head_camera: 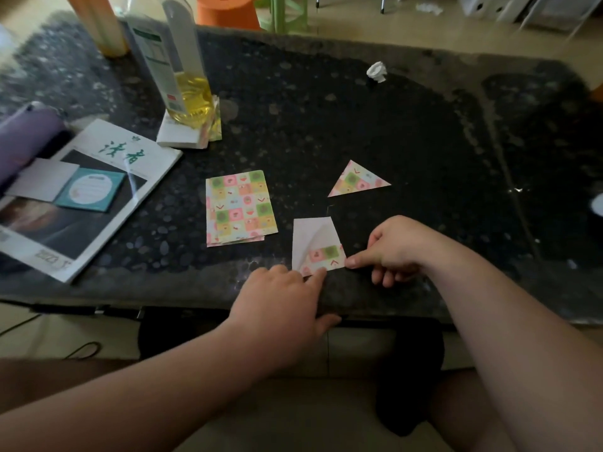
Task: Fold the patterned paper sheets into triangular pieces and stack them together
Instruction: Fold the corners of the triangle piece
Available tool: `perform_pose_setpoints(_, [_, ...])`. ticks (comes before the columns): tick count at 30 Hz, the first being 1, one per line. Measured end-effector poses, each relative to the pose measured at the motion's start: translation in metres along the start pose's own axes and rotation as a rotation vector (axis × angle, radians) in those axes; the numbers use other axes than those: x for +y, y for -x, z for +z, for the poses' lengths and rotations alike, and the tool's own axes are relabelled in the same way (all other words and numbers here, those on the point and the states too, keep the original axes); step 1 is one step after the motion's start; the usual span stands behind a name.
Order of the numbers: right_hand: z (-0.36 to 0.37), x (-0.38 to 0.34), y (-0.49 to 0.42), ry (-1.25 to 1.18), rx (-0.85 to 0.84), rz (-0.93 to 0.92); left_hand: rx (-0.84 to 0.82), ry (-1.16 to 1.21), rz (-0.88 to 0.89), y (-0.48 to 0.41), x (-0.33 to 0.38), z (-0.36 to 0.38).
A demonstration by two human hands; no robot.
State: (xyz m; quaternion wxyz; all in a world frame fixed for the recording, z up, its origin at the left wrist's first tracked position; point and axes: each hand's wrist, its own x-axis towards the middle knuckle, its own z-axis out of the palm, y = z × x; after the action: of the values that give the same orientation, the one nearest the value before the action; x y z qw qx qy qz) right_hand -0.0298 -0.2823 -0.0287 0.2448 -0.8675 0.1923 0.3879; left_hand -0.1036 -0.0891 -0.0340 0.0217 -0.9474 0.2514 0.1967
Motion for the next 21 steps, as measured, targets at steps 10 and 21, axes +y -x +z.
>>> perform_pose_setpoints(10, [-0.002,-0.003,0.002,-0.05,-0.031,0.003,-0.057,-0.006,-0.094,0.02,-0.024,-0.018])
perform_pose_setpoints(21, [0.012,-0.021,0.018,-0.087,0.093,-0.105,0.164,0.575,-0.35,-0.027,-0.025,-0.007])
